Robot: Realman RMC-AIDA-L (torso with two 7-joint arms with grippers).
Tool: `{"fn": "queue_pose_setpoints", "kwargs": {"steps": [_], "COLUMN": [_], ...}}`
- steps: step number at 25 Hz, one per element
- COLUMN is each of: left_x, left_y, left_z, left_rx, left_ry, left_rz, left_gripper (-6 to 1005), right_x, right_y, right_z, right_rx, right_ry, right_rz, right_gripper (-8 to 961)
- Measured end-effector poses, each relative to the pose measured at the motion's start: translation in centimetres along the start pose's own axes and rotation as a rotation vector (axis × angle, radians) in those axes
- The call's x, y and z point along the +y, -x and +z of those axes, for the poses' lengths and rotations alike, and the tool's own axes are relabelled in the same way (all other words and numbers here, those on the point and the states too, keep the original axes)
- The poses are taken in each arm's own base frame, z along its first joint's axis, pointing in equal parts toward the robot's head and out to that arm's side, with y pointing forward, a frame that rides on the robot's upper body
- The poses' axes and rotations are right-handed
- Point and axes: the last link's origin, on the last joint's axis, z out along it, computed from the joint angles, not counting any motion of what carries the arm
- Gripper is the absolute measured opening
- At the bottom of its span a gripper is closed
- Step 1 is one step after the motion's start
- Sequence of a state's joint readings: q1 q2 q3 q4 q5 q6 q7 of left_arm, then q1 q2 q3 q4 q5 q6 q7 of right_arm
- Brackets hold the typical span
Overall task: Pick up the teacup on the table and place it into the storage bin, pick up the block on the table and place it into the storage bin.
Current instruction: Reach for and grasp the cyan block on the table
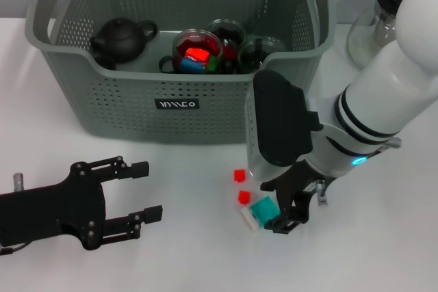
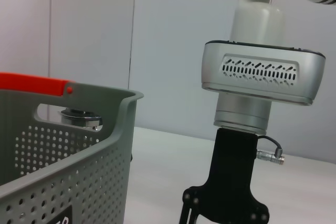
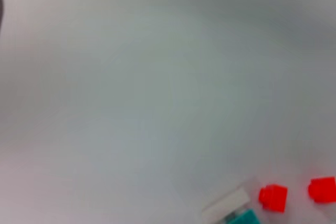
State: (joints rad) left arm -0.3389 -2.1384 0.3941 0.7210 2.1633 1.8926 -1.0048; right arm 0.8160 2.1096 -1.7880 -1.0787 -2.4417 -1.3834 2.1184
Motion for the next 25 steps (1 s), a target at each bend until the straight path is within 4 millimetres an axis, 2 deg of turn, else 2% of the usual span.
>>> {"fn": "queue_pose_setpoints", "kwargs": {"steps": [12, 25], "left_x": [-0.1, -0.3], "left_y": [0.2, 0.2], "left_z": [0.0, 0.1], "left_rx": [-0.006, -0.011], "left_ry": [-0.011, -0.024], "left_rz": [-0.003, -0.001], "left_gripper": [702, 703], "right_x": [0.0, 0.0], "right_y": [0.1, -0.2], "right_z": [1.7, 1.4], "right_rx": [-0.011, 0.002], "right_ry": [0.029, 0.051], "right_rz": [0.024, 0.062], "right_gripper": [684, 685]}}
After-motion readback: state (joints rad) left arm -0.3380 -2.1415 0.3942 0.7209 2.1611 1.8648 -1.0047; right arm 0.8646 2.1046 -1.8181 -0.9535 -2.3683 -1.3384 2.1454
